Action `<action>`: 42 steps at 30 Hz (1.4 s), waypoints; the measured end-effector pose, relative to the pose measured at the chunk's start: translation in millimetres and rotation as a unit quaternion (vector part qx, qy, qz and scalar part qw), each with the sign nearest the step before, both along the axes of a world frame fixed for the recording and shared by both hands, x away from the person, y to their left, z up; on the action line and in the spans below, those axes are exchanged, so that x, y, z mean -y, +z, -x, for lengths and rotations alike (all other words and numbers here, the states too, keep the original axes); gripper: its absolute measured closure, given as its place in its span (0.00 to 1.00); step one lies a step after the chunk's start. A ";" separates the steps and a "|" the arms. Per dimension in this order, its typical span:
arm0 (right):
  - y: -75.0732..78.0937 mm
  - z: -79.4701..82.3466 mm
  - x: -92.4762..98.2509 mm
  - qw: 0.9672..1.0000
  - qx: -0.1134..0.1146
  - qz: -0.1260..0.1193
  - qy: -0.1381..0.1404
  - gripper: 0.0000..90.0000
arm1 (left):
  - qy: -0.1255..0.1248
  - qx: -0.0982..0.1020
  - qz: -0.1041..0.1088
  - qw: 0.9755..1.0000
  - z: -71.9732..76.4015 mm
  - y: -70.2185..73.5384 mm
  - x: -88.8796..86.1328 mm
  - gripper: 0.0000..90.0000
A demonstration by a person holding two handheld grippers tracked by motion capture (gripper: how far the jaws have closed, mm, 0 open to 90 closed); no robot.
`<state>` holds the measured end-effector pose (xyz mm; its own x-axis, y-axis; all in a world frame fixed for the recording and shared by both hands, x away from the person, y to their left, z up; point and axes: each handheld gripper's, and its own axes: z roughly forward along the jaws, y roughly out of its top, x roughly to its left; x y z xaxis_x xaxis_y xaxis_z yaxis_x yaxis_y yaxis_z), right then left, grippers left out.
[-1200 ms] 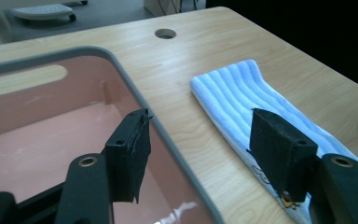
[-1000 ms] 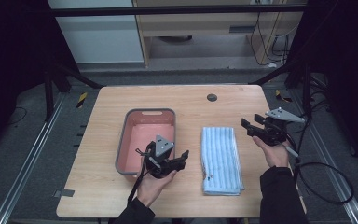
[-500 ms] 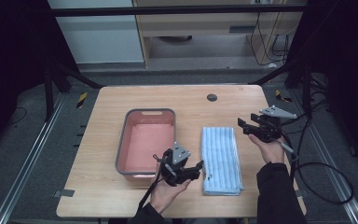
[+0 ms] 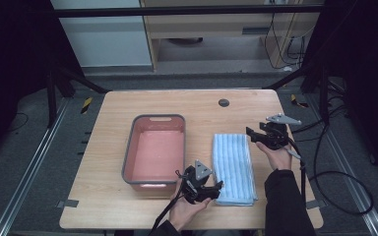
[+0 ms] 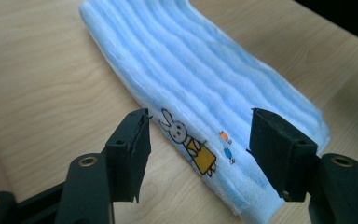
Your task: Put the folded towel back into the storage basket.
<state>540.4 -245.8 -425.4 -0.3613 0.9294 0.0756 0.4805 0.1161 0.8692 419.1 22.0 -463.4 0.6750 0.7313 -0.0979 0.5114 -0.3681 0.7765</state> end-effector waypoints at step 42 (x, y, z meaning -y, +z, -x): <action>-76.4 -26.5 -19.9 0.994 -0.104 0.017 0.023 0.67 | -0.013 -0.040 -0.015 0.999 3.9 -37.1 19.3 0.60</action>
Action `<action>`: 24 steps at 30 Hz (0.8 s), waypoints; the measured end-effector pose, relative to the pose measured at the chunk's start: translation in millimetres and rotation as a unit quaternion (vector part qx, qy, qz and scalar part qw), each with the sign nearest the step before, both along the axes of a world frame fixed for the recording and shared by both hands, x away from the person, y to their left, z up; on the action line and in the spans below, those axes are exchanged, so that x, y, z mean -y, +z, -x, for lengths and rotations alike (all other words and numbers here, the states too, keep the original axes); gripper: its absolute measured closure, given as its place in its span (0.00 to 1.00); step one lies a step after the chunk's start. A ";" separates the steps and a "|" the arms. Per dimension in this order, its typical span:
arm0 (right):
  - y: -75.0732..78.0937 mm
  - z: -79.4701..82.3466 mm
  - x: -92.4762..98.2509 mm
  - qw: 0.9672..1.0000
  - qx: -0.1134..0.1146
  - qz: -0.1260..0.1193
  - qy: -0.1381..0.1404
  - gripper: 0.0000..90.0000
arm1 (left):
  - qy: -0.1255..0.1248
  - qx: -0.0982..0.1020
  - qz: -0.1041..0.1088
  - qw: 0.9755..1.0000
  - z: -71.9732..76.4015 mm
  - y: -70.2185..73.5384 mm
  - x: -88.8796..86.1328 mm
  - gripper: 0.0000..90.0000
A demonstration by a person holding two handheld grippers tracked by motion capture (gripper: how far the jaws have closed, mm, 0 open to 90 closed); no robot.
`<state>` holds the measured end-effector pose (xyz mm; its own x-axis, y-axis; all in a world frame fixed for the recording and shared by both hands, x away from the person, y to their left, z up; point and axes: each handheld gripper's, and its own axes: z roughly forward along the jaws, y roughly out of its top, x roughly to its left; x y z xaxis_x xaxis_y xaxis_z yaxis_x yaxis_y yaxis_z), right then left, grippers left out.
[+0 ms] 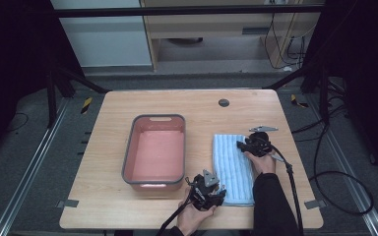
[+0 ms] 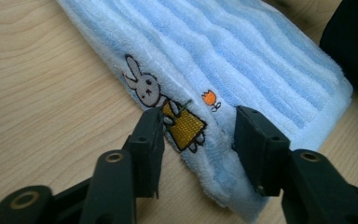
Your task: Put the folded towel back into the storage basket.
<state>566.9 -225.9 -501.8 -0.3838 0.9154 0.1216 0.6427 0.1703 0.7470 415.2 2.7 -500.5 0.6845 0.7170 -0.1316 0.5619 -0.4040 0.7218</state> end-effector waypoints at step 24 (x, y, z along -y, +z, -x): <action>2.7 2.4 -3.1 1.000 -0.017 -0.025 -0.006 0.93 | 0.023 -0.006 -0.010 1.000 3.4 3.9 8.2 0.91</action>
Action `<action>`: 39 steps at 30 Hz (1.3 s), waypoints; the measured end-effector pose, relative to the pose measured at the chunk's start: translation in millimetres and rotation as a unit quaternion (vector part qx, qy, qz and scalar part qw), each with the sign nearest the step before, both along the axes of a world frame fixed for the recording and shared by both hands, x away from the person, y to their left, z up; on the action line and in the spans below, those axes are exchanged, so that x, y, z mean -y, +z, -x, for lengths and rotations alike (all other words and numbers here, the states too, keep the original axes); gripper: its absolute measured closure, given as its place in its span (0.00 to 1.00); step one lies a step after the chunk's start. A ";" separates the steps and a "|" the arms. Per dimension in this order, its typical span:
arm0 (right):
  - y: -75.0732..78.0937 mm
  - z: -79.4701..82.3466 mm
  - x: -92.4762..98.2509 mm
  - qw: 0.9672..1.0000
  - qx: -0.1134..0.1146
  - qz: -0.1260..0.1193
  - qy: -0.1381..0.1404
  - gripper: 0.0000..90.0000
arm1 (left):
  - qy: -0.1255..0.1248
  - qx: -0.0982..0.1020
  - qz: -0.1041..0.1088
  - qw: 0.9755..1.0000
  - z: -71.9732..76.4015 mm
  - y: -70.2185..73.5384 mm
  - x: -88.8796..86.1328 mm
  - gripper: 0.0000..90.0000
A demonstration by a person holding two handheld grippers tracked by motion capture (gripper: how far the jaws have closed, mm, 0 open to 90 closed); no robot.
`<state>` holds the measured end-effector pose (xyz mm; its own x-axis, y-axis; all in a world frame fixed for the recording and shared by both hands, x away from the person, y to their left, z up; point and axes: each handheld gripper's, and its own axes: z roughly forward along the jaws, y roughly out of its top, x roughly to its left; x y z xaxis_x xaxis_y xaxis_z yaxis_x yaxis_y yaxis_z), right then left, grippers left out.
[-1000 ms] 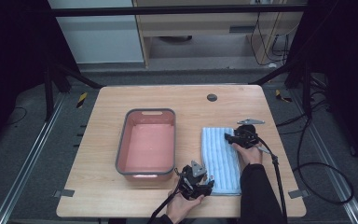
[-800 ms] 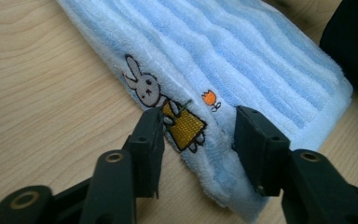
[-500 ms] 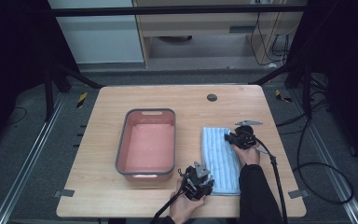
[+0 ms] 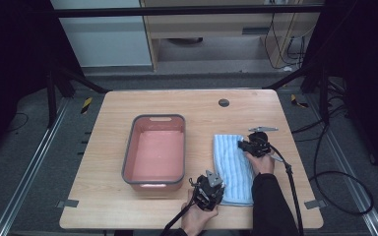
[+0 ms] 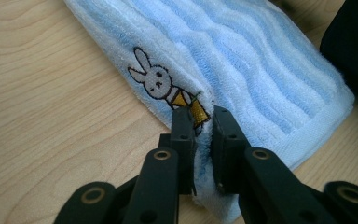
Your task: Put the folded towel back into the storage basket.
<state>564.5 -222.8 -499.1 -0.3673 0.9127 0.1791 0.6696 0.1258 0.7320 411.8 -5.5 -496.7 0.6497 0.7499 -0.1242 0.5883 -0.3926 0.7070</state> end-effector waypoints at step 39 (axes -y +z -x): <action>137.3 18.9 -24.8 0.990 0.139 -0.037 -0.002 0.93 | 0.022 0.098 0.072 0.992 4.3 94.8 -53.8 0.94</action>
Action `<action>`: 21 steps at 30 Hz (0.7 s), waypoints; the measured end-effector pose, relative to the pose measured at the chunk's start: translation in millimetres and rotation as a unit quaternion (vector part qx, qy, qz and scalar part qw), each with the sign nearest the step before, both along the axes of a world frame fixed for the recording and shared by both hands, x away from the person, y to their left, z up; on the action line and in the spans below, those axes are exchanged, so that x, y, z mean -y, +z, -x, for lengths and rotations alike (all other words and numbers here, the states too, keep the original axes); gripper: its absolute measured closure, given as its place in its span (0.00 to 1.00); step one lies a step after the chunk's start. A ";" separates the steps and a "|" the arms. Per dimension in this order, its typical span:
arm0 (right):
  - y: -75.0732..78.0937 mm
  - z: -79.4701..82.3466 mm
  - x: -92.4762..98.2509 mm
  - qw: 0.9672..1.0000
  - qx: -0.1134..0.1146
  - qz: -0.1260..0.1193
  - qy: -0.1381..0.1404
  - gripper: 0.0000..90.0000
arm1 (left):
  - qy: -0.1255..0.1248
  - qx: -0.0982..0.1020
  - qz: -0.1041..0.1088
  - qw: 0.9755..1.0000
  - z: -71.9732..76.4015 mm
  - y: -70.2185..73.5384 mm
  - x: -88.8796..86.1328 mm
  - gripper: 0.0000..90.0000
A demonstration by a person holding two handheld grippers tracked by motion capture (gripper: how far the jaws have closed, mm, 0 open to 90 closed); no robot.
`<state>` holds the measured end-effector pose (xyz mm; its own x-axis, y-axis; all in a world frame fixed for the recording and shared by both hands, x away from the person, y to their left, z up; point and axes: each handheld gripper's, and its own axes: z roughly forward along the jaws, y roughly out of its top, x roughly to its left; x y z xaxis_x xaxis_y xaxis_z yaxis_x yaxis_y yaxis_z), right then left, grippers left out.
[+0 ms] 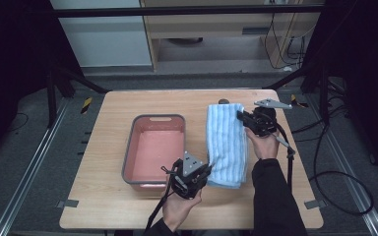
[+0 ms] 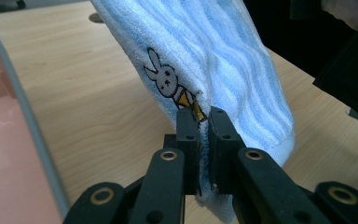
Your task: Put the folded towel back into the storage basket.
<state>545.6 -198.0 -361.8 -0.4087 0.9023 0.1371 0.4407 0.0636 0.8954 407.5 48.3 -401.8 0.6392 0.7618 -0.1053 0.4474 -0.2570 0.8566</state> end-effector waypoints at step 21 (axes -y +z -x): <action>39.9 -10.4 -55.6 1.000 0.028 -0.001 0.004 0.93 | 0.035 0.024 0.006 0.999 -2.8 40.6 -59.8 0.94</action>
<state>555.9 -142.4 -321.9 -0.4233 0.8986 0.1153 0.3892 0.0655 0.9188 410.3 108.1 -361.3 0.5895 0.8032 -0.0858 0.4229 -0.2163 0.8800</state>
